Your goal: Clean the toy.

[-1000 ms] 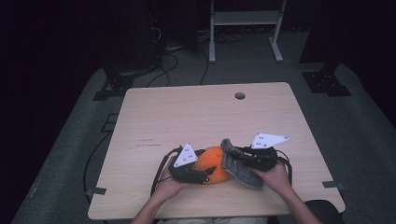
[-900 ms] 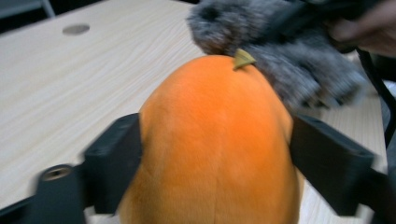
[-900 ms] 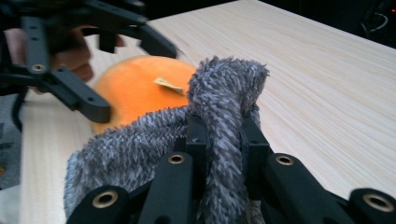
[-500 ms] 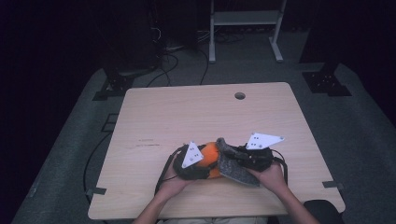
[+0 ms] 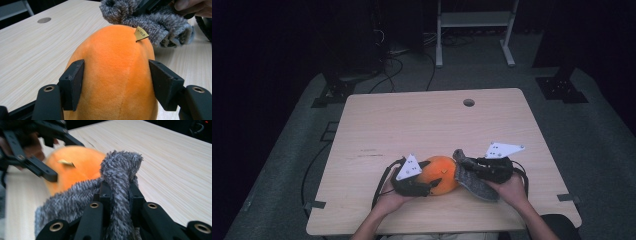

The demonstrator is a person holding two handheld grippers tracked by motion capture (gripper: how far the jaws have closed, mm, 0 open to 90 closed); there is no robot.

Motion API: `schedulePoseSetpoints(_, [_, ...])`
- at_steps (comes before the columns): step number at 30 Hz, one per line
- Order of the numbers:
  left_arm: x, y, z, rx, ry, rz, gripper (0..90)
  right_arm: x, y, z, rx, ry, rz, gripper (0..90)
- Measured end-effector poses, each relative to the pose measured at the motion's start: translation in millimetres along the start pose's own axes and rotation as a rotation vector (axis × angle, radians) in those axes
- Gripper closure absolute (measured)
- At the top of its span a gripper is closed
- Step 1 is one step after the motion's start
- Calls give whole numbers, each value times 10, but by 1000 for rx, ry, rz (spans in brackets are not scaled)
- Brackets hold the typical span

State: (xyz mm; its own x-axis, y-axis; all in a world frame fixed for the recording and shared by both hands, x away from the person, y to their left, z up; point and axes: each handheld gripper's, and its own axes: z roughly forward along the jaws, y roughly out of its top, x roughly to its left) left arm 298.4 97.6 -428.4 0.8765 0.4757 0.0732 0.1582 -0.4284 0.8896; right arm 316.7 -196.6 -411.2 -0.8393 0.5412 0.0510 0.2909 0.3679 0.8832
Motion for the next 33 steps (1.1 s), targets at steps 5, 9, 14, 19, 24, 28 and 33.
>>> schedulePoseSetpoints(5, [-67,24,14,23,8,71,329,208,131,88,-56,82,-57,772])
schedulePoseSetpoints(9, [-42,6,-14,16,-1,50,327,95,53,73,-10,33,-32,773])
schedulePoseSetpoints(14, [-86,33,18,17,-3,71,318,77,23,44,-19,52,1,773])
schedulePoseSetpoints(19, [-69,59,22,21,-11,41,252,197,132,109,-55,103,-51,773])
schedulePoseSetpoints(24, [119,50,-16,37,-15,-135,107,72,46,51,-20,66,-23,773])
schedulePoseSetpoints(28, [99,6,14,50,-17,-95,268,117,90,66,-33,95,-30,773])
schedulePoseSetpoints(33, [-42,114,14,69,31,85,359,275,266,149,-48,129,-120,773])
